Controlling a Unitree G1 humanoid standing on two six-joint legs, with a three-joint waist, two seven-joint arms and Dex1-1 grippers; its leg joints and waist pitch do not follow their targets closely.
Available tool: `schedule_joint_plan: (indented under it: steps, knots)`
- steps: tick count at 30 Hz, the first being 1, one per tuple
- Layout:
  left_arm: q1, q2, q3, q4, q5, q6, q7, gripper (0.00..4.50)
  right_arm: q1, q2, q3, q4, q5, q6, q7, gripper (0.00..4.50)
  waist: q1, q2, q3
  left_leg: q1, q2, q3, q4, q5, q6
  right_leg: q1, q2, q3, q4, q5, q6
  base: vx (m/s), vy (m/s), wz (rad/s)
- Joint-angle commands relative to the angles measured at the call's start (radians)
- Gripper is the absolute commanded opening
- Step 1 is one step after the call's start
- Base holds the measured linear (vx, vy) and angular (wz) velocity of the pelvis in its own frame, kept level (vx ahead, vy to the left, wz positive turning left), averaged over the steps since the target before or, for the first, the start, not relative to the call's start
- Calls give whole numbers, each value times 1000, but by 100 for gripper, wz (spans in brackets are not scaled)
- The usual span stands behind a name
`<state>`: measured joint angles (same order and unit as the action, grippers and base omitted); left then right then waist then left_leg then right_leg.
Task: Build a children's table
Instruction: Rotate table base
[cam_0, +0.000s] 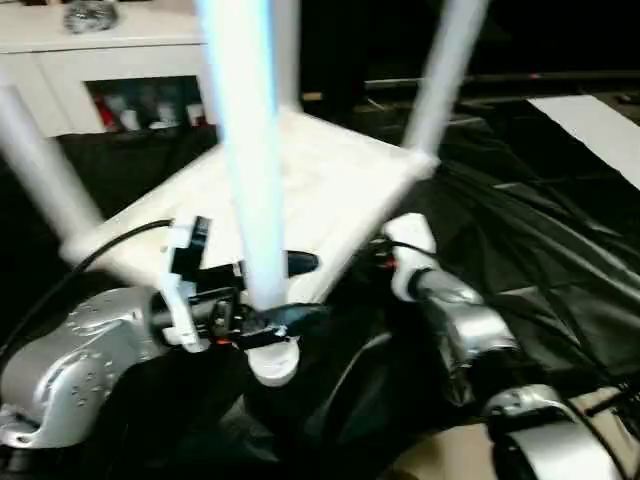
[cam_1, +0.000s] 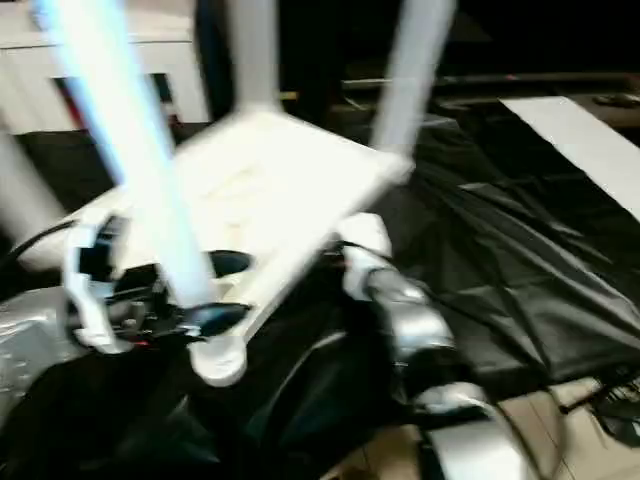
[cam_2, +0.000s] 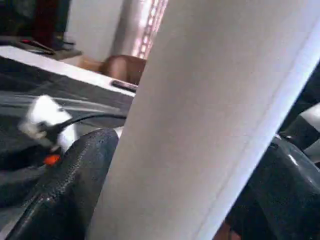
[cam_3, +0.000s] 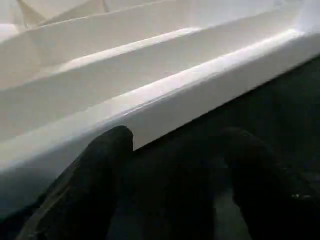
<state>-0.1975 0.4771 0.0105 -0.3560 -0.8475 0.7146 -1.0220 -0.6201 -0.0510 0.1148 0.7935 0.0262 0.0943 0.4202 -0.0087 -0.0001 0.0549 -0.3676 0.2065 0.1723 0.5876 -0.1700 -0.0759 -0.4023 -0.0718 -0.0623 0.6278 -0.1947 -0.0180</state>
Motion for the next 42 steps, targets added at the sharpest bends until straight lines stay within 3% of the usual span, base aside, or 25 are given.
schedule_joint_plan:
  steps: [1, 8, 11, 13, 17, 20, 24, 25, 27, 28, 31, 36, 42]
  knots:
    - [-22, -25, -46, -38, -27, 12, 3, 440, -34, 48, 51, 2, -6, -31, 46, 328, 13, 6, -65, 2, 10, 1, -61, -207, -15, 54, -45, 45, -68, -148, -206, 0, 0, 0]
    - [-68, -96, -98, 15, 34, -37, 40, 440, -65, 76, 51, 57, -24, -62, 58, 328, 23, 5, -62, 9, 14, 4, -62, -222, -12, 50, -45, 46, -70, -151, -213, 0, 0, 0]
    - [-139, -142, -140, 116, 160, -107, 102, 440, -79, 62, 47, 86, -35, -75, 36, 328, 29, 6, -60, 12, 14, 3, -62, -257, -24, 50, -47, 47, -77, -200, -190, 0, 0, 0]
    - [-173, -148, -155, 175, 227, -141, 135, 440, -87, 46, 30, 102, -37, -82, 10, 328, 30, 5, -61, 7, 13, 1, -64, -251, -28, 53, -48, 46, -77, -207, -175, 0, 0, 0]
    - [-224, -143, -179, 282, 336, -213, 181, 440, -91, -4, -15, 120, -30, -98, -5, 328, 38, 13, -63, 11, 12, 1, -61, -257, -31, 50, -47, 45, -78, -202, -177, 0, 0, 0]
    - [-231, -121, -207, 317, 396, -251, 177, 440, -79, -45, -37, 105, -16, -100, 20, 328, 44, 12, -65, 12, 12, 1, -59, -256, -31, 52, -48, 45, -77, -198, -174, 0, 0, 0]
    - [-202, -58, -261, 323, 457, -284, 111, 440, -32, -122, -33, 28, -1, -99, 123, 328, 47, 9, -66, 7, 12, 0, -60, -252, -18, 54, -47, 44, -78, -204, -170, 0, 0, 0]
    - [-187, -27, -289, 331, 489, -291, 98, 440, 1, -164, -11, -38, -2, -86, 194, 328, 48, 9, -67, 6, 10, 0, -59, -248, -14, 55, -46, 42, -80, -201, -174, 0, 0, 0]
    - [-178, -16, -297, 335, 488, -285, 81, 440, 18, -183, -4, -77, 4, -76, 234, 328, 49, 8, -67, 7, 12, 0, -58, -246, -7, 54, -46, 43, -77, -189, -177, 0, 0, 0]
    - [-166, 2, -304, 334, 480, -264, 62, 424, 42, -209, 1, -141, 21, -49, 290, 328, 48, 15, -67, 6, 10, -1, -59, -241, -4, 56, -45, 42, -76, -182, -184, 0, 0, 0]
    - [-148, 41, -329, 355, 506, -285, 21, 401, 99, -279, 32, -277, 52, -6, 418, 328, 49, 12, -66, 7, 13, -1, -59, -249, 8, 54, -44, 42, -77, -176, -196, 0, 0, 0]
    - [-142, 91, -355, 401, 549, -344, -57, 364, 186, -385, 65, -465, 101, 58, 577, 328, 58, 11, -59, 12, 14, -2, -63, -295, 13, 50, -46, 43, -92, -280, -169, 0, 0, 0]
    - [-152, 129, -383, 441, 599, -350, -71, 326, 246, -453, 71, -612, 143, 133, 661, 328, 65, 10, -60, 13, 17, -3, -64, -291, 8, 48, -49, 44, -91, -295, -162, 0, 0, 0]
